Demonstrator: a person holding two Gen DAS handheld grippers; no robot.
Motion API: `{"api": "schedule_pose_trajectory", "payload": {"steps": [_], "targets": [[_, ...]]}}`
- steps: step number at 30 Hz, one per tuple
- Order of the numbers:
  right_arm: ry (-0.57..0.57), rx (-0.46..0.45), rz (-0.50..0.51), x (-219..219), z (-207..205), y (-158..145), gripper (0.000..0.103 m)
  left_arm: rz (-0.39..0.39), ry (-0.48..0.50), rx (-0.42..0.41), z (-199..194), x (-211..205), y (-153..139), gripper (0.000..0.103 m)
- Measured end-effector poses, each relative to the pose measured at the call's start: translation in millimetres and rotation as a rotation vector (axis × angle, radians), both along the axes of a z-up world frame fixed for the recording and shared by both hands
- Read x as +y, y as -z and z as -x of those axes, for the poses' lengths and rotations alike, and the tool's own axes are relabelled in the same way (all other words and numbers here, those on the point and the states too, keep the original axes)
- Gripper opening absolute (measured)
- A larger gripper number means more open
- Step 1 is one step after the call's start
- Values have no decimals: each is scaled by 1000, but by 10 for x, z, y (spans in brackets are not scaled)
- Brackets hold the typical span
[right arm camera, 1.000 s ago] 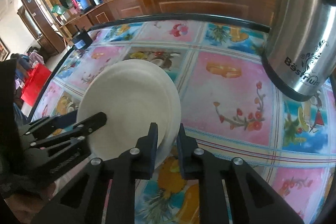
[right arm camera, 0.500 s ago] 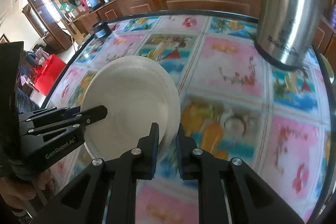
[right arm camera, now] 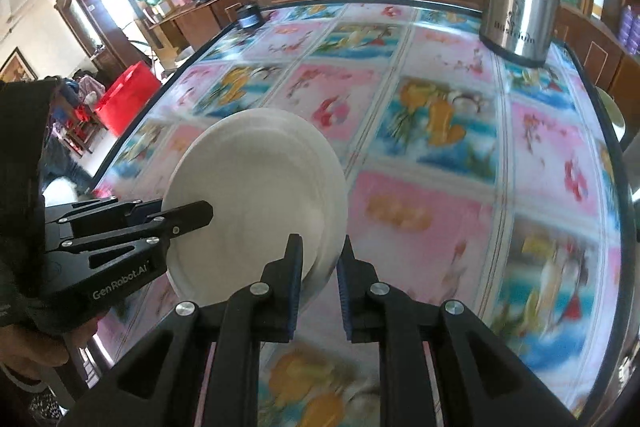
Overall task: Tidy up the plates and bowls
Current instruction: 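Lift the smaller white bowl with both grippers and carry it to the stack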
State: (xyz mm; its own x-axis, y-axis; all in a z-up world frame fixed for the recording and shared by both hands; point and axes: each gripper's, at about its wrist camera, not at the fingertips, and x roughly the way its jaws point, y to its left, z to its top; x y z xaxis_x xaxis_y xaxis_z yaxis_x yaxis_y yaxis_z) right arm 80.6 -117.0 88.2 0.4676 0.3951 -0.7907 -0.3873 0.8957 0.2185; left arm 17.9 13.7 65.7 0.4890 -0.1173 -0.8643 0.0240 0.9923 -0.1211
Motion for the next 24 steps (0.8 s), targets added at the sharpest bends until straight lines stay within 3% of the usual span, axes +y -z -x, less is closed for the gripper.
{"api": "schedule_pose_trajectory", "payload": {"steps": [9, 24], "targets": [[-28, -32, -11, 234, 634, -19, 18, -21, -1, -85, 657, 227, -77, 16], [-115, -87, 13, 807, 934, -206, 18, -3, -53, -144, 1090, 837, -324, 16]]}}
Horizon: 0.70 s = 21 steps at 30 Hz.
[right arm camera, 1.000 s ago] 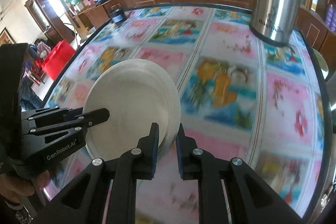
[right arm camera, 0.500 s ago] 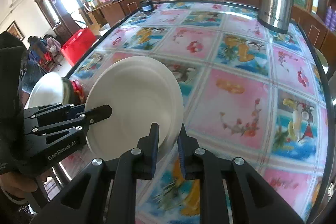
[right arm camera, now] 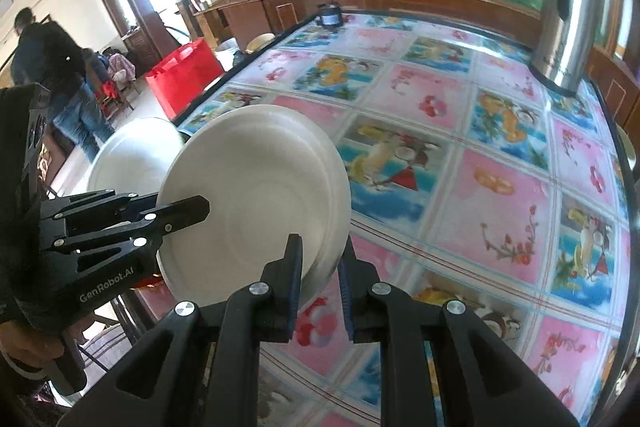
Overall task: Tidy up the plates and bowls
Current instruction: 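Lift the smaller white bowl with both grippers and carry it to the stack, then lower the smaller white bowl into the large white bowl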
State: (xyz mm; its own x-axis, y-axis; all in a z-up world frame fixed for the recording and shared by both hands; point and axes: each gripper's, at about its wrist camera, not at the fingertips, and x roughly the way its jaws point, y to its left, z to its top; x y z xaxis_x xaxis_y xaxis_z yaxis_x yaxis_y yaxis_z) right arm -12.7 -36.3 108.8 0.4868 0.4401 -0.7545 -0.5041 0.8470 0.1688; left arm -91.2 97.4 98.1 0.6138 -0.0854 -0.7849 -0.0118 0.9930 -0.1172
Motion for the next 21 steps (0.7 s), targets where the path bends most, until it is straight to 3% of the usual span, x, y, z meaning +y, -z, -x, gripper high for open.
{"api": "schedule_pose_trajectory", "payload": {"steps": [12, 21], "targets": [[-110, -34, 1, 636, 8, -175, 18, 1, -91, -20, 240, 638, -170, 17], [-205, -26, 19, 1159, -23, -140, 18, 20, -183, 3, 347, 1140, -82, 17]]}}
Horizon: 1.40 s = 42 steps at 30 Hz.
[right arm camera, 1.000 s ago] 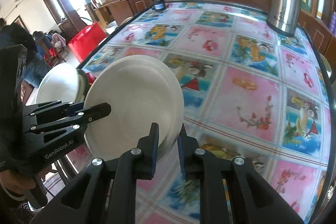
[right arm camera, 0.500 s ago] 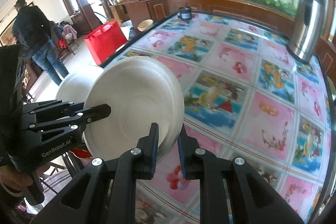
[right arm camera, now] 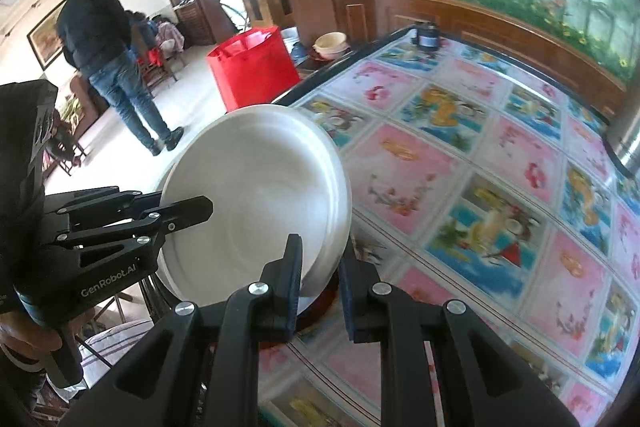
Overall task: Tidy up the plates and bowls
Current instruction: 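Lower the smaller white bowl into the large white bowl, then open both grippers to release the smaller white bowl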
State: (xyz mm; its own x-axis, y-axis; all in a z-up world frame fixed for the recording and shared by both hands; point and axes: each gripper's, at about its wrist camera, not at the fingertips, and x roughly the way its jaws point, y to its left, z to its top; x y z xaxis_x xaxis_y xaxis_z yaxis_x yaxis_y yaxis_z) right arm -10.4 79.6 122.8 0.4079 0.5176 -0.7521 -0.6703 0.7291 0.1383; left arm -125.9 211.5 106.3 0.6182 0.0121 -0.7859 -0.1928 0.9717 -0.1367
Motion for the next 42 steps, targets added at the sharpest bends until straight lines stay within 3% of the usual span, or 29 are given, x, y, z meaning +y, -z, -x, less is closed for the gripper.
{"api": "schedule_pose_trajectory", "payload": {"steps": [15, 28, 32, 34, 36, 38, 42], "targets": [[-41, 38, 60, 329, -22, 160, 20, 81, -26, 60, -82, 335, 271, 17], [-74, 52, 90, 384, 49, 241, 24, 33, -10, 52, -48, 328, 292, 17], [-91, 65, 92, 395, 79, 272, 29, -9, -9, 37, -19, 290, 277, 17], [-99, 77, 88, 403, 90, 280, 37, -32, -10, 24, -3, 261, 276, 17], [-105, 69, 83, 395, 136, 262, 56, -71, -19, 0, 27, 223, 267, 17], [-98, 36, 109, 387, 191, 249, 66, -109, -32, -32, 59, 194, 254, 17], [-79, 30, 94, 295, 218, 221, 66, -151, -61, -89, 127, 163, 237, 23]]}}
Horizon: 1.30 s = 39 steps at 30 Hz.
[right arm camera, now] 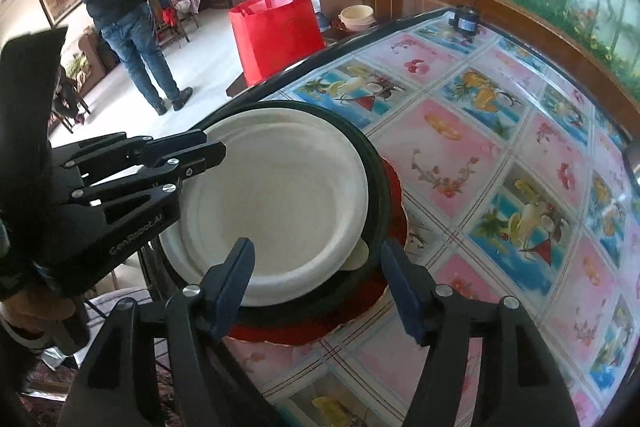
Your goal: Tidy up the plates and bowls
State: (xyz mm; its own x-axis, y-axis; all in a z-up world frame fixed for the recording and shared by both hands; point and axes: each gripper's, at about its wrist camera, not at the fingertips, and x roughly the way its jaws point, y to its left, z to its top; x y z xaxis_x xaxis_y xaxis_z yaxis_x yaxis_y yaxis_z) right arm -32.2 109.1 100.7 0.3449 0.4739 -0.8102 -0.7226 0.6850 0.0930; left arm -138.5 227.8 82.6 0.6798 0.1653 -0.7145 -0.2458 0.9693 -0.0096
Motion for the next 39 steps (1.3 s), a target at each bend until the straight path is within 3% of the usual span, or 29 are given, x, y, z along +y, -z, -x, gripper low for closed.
{"api": "schedule_pose_trajectory", "payload": {"steps": [8, 20, 23, 25, 28, 30, 33, 39], "targets": [[88, -11, -81, -172, -11, 10, 77, -18, -57, -129, 174, -1, -127, 58], [224, -146, -88, -188, 79, 43, 80, -30, -109, -212, 264, -158, -203, 59], [249, -136, -98, -269, 66, 68, 80, -40, -123, -235, 279, -189, -237, 72], [254, -138, -100, -310, 70, 71, 80, -36, -117, -255, 294, -195, -253, 73], [272, -156, -130, -389, 99, 52, 80, -103, -144, -273, 309, -263, -268, 73], [298, -189, -119, -411, 108, 49, 80, -99, -125, -280, 313, -287, -268, 73], [299, -169, -135, -443, 87, 62, 80, -47, -67, -274, 293, -299, -266, 80], [302, -159, -128, -497, 87, 96, 80, -61, -45, -291, 297, -385, -286, 80]]}}
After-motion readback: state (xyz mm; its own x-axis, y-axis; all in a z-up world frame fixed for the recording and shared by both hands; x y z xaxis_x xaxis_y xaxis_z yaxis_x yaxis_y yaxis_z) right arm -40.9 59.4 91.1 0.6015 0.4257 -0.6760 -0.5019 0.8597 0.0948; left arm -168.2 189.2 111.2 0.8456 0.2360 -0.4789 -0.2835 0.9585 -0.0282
